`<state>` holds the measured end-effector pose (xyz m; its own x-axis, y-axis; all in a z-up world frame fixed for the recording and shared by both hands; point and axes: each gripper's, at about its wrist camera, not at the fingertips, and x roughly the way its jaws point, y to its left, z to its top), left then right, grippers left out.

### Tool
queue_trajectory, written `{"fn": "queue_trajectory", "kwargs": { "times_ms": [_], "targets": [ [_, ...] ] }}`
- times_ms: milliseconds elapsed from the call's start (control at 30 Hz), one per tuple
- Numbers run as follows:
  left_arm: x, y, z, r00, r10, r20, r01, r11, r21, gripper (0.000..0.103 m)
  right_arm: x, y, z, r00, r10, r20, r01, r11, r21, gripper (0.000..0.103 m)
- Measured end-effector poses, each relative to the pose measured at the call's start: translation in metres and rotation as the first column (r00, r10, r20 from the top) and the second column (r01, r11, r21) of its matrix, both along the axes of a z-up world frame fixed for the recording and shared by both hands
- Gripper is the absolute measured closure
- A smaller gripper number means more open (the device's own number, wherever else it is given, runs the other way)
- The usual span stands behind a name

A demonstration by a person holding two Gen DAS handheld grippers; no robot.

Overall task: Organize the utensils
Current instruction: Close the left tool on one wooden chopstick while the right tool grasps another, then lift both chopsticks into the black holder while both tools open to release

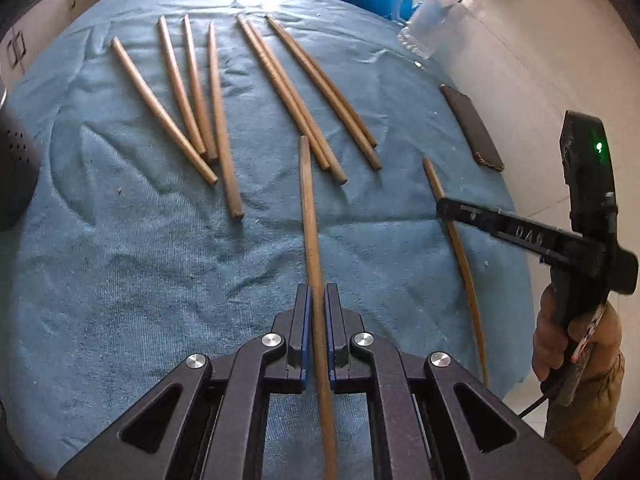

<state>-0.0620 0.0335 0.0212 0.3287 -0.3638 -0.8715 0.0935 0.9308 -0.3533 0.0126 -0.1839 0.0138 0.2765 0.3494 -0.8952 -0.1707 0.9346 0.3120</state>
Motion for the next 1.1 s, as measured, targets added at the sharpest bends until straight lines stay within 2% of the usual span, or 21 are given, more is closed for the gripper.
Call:
{"fn": "queue_trajectory", "kwargs": {
  "times_ms": [100, 167, 233, 300, 433, 500, 700, 767, 800, 833, 933, 1033, 1100],
  "targets": [
    [0.007, 0.002, 0.004, 1.0, 0.008, 0.009, -0.008, 1.0, 0.001, 0.097, -0.006, 0.004, 0.002, 1.0, 0.009, 0.015, -0.009, 0.999, -0.051, 0.095],
    [0.016, 0.002, 0.006, 1.0, 0.008, 0.022, -0.009, 1.0, 0.018, 0.097, -0.004, 0.009, 0.002, 1.0, 0.013, 0.017, -0.012, 0.997, -0.075, 0.09],
    [0.026, -0.001, 0.006, 1.0, 0.009, 0.019, -0.01, 0.999, 0.036, 0.097, -0.001, 0.016, 0.004, 0.999, 0.029, 0.017, -0.028, 0.995, -0.092, 0.078],
    [0.036, -0.008, 0.006, 1.0, -0.009, 0.019, 0.008, 0.999, 0.051, 0.097, 0.003, 0.023, 0.003, 0.999, 0.042, 0.016, -0.04, 0.992, -0.119, 0.075],
    [0.054, -0.017, -0.001, 1.0, -0.012, -0.001, 0.012, 0.997, 0.074, 0.097, 0.015, 0.031, 0.003, 0.999, 0.053, 0.004, -0.052, 0.985, -0.163, 0.074],
    [0.066, -0.016, -0.008, 0.999, 0.004, -0.037, -0.002, 0.998, 0.055, 0.096, 0.021, 0.033, 0.002, 0.999, 0.052, -0.01, -0.053, 0.983, -0.173, 0.074],
    [0.072, -0.024, -0.009, 1.0, 0.012, -0.01, -0.011, 0.997, 0.078, 0.096, 0.032, 0.041, 0.003, 0.996, 0.074, -0.04, -0.082, 0.968, -0.238, 0.074],
    [0.072, -0.026, -0.009, 1.0, 0.007, 0.004, -0.007, 0.997, 0.082, 0.096, 0.034, 0.044, 0.003, 0.996, 0.079, -0.036, -0.085, 0.964, -0.252, 0.076],
    [0.072, -0.027, -0.009, 1.0, 0.001, 0.016, -0.002, 0.997, 0.081, 0.096, 0.034, 0.046, 0.003, 0.996, 0.08, -0.026, -0.084, 0.961, -0.265, 0.083],
    [0.07, -0.026, -0.009, 1.0, -0.001, 0.022, -0.001, 0.997, 0.072, 0.096, 0.034, 0.048, 0.003, 0.997, 0.079, -0.01, -0.079, 0.959, -0.272, 0.095],
    [0.059, -0.02, -0.004, 0.999, 0.008, 0.047, -0.01, 0.999, 0.035, 0.097, 0.028, 0.048, 0.003, 0.997, 0.074, 0.039, -0.061, 0.959, -0.277, 0.096],
    [0.039, -0.014, 0.014, 0.993, 0.007, 0.118, -0.008, 1.0, 0.002, 0.097, 0.015, 0.04, 0.011, 0.996, 0.041, 0.08, -0.023, 0.978, -0.206, 0.096],
    [0.026, -0.007, 0.028, 0.987, 0.009, 0.163, -0.001, 0.999, -0.045, 0.097, 0.003, 0.035, 0.022, 0.992, 0.026, 0.122, -0.006, 0.987, -0.158, 0.096]
  ]
}}
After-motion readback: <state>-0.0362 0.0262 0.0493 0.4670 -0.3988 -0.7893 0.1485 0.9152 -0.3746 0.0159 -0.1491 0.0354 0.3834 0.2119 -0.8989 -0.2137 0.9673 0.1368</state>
